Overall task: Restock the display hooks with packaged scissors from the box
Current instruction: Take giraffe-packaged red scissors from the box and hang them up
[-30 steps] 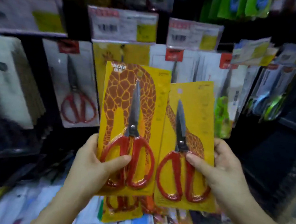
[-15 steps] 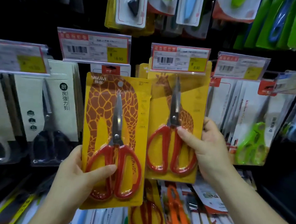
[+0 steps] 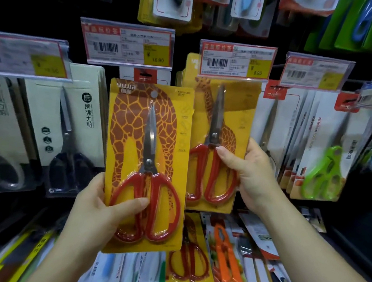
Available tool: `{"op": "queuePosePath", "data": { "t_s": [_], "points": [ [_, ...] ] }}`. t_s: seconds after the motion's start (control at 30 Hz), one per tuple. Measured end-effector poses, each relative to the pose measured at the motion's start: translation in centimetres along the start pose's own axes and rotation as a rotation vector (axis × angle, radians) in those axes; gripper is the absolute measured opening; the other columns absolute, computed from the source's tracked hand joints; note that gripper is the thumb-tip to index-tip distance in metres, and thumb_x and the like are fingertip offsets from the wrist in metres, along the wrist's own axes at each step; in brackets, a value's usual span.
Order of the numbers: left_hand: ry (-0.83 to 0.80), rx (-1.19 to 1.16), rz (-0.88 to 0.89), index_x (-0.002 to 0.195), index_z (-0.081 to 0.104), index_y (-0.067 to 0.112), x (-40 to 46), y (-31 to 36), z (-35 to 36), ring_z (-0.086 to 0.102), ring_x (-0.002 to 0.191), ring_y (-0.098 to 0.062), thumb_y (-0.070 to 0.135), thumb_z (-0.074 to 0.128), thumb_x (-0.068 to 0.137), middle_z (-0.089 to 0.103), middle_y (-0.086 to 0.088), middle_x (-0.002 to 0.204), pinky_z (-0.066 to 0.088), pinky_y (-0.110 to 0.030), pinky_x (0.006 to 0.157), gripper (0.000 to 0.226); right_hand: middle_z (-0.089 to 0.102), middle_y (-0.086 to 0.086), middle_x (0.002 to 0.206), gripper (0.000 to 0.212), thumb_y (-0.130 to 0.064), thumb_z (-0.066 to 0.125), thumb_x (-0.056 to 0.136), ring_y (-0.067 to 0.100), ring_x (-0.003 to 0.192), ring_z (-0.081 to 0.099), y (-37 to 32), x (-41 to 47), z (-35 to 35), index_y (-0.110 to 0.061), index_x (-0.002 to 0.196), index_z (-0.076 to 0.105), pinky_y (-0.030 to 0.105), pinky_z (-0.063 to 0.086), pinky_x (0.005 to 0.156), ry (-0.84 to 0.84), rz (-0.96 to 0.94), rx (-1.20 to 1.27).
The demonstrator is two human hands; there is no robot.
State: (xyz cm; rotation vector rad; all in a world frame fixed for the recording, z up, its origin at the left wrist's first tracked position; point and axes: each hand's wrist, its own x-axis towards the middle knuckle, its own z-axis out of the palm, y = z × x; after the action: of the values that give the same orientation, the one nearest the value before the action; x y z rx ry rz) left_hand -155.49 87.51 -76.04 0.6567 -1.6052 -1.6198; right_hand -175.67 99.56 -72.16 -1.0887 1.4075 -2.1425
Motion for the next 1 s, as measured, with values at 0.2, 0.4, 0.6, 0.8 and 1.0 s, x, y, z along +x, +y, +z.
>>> {"op": "queuePosePath", "data": {
  "t_s": [0.2, 0.4, 0.6, 0.8, 1.0],
  "points": [
    [-0.017, 0.003, 0.006, 0.100, 0.060, 0.021, 0.1, -0.5, 0.5, 0.073, 0.072, -0.016, 0.001, 0.076, 0.067, 0.075, 0.001, 0.084, 0.055, -0.027, 0.055, 0.042, 0.072, 0.006, 0.093, 0.027, -0.005, 0.066, 0.079, 0.019, 0.082, 0.071, -0.1, 0.5, -0.8, -0.015, 0.103, 0.059, 0.031, 0.058, 0.066, 0.034, 0.081, -0.030],
    [-0.003, 0.011, -0.001, 0.101, 0.060, 0.023, 0.1, -0.9, 1.1, 0.073, 0.076, -0.018, 0.003, 0.077, 0.069, 0.074, 0.001, 0.085, 0.056, -0.034, 0.062, 0.042, 0.067, 0.012, 0.105, 0.023, -0.012, 0.064, 0.085, 0.024, 0.093, 0.067, 0.0, 1.9, -0.5, -0.013, 0.106, 0.055, 0.041, 0.056, 0.083, 0.109, 0.096, -0.208],
    [-0.042, 0.006, 0.015, 0.097, 0.058, 0.025, 0.0, -1.4, 2.4, 0.071, 0.069, -0.006, 0.002, 0.076, 0.071, 0.073, 0.011, 0.080, 0.053, -0.021, 0.053, 0.040, 0.048, 0.001, 0.126, 0.048, -0.038, 0.056, 0.090, 0.015, 0.122, 0.046, 0.2, -1.2, 0.9, -0.018, 0.131, 0.043, 0.023, 0.036, 0.097, 0.402, -0.118, -0.830],
    [-0.029, 0.014, 0.156, 0.109, 0.049, 0.036, -1.0, -2.0, 5.6, 0.069, 0.075, -0.001, -0.003, 0.081, 0.066, 0.069, -0.003, 0.093, 0.055, -0.016, 0.057, 0.066, 0.064, -0.012, 0.119, 0.076, -0.027, 0.073, 0.078, 0.005, 0.105, 0.065, 2.1, -6.5, 1.7, -0.047, 0.134, 0.025, 0.036, 0.052, 0.092, -0.064, 0.048, -0.425],
    [0.064, 0.118, 0.429, 0.116, 0.029, 0.075, -0.7, -0.9, 9.1, 0.055, 0.121, -0.007, 0.012, 0.080, 0.072, 0.052, 0.008, 0.136, 0.050, -0.037, 0.099, 0.092, 0.063, -0.001, 0.123, 0.081, -0.004, 0.066, 0.082, 0.012, 0.106, 0.065, 0.2, -5.2, -0.2, -0.039, 0.142, 0.025, 0.043, 0.051, 0.095, 0.035, -0.110, -0.378]
  ]
}}
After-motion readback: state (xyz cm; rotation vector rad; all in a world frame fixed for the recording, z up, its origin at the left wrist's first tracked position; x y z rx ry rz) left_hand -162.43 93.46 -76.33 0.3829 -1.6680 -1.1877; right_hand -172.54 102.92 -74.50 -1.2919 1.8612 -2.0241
